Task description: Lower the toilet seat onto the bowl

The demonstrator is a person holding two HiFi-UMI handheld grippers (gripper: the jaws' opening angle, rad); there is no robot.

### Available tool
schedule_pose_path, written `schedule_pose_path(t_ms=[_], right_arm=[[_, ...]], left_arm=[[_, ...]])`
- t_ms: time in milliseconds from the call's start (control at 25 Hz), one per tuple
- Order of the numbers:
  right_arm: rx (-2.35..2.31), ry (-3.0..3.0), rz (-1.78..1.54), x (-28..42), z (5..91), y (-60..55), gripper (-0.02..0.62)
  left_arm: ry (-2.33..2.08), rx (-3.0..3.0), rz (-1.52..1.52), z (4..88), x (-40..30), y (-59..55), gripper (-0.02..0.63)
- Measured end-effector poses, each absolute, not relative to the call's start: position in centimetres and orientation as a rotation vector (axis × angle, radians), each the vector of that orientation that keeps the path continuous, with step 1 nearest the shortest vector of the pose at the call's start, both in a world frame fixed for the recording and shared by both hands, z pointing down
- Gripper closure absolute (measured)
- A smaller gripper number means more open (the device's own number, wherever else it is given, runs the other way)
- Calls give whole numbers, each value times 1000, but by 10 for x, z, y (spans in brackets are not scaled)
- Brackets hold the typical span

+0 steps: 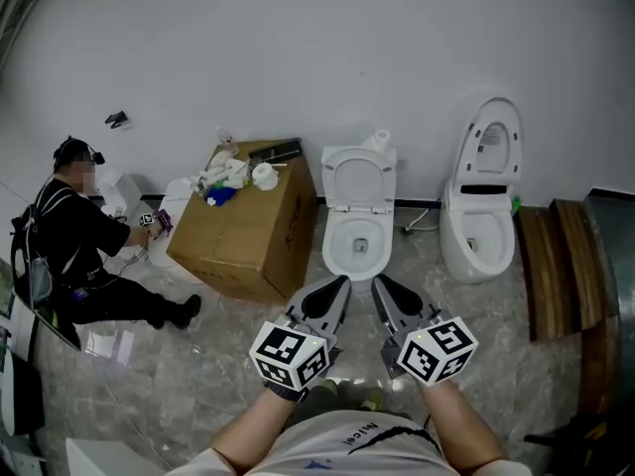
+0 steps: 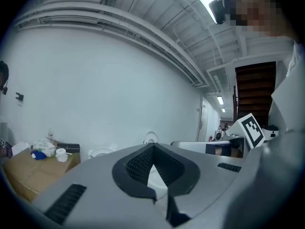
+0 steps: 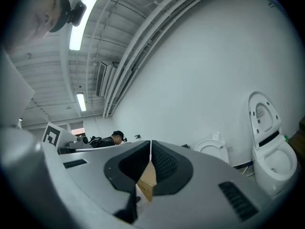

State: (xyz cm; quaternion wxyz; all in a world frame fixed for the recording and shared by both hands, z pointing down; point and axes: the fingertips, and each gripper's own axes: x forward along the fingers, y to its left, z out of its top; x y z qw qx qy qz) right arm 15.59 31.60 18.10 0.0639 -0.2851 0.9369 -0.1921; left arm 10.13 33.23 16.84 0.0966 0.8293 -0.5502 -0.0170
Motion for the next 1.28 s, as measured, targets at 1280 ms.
schedule_pose_path(t_ms=[1280], right_arm=[[-1154, 2812, -766, -19, 251, 45, 575]], left_arm=[[-1451, 2566, 81, 237, -63, 43, 597]])
